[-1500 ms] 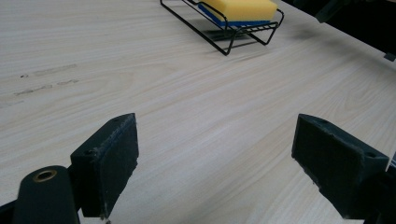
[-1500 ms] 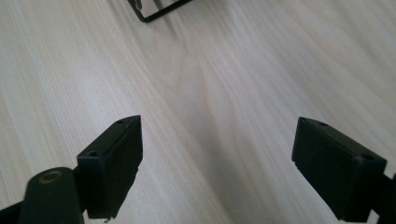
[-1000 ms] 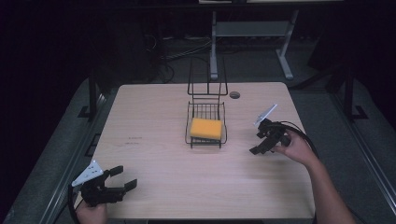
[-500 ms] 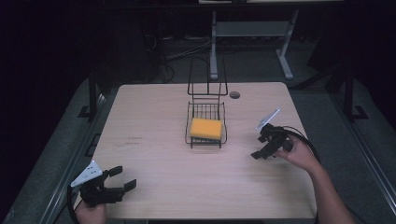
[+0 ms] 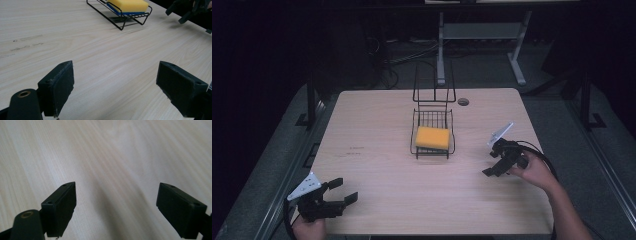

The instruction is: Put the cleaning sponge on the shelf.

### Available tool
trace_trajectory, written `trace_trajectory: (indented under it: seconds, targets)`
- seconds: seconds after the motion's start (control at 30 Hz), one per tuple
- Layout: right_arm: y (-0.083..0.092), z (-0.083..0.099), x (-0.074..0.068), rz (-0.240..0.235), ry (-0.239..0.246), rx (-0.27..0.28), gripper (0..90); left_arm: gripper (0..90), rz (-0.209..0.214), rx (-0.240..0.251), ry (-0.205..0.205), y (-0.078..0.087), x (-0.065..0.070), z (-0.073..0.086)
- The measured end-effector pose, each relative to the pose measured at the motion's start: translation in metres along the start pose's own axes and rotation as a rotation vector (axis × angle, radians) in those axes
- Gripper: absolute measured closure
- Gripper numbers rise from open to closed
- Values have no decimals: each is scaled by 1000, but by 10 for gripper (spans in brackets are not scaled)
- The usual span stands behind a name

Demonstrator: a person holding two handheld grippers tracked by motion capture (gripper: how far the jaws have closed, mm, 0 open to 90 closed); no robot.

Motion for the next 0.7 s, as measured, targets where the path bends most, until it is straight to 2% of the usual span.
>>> trace_trajectory:
  seconds: [0.23,0.37,0.43,0.7]
  targets:
    - [2,6,-13,-17,11,1,159,140,0,1,-5,0,0,-1]
    - [3,8,-15,-21,13,5,159,140,-1,-4,-5,-1,0,0]
    - [4,11,-17,-2,16,-5,160,140,1,1,-5,0,1,-1]
    - [8,19,-30,4,16,15,164,141,0,-2,0,-1,-1,0]
Point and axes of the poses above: each handheld gripper's, and its own axes: y roughly backward along the jaws, z roughly out of its underside, x roughly to its right, the point moved 7 cm from there along -y, roughly forward along the jaws, and after that the axes turned 14 degrees about z, right-handed, at the moved point
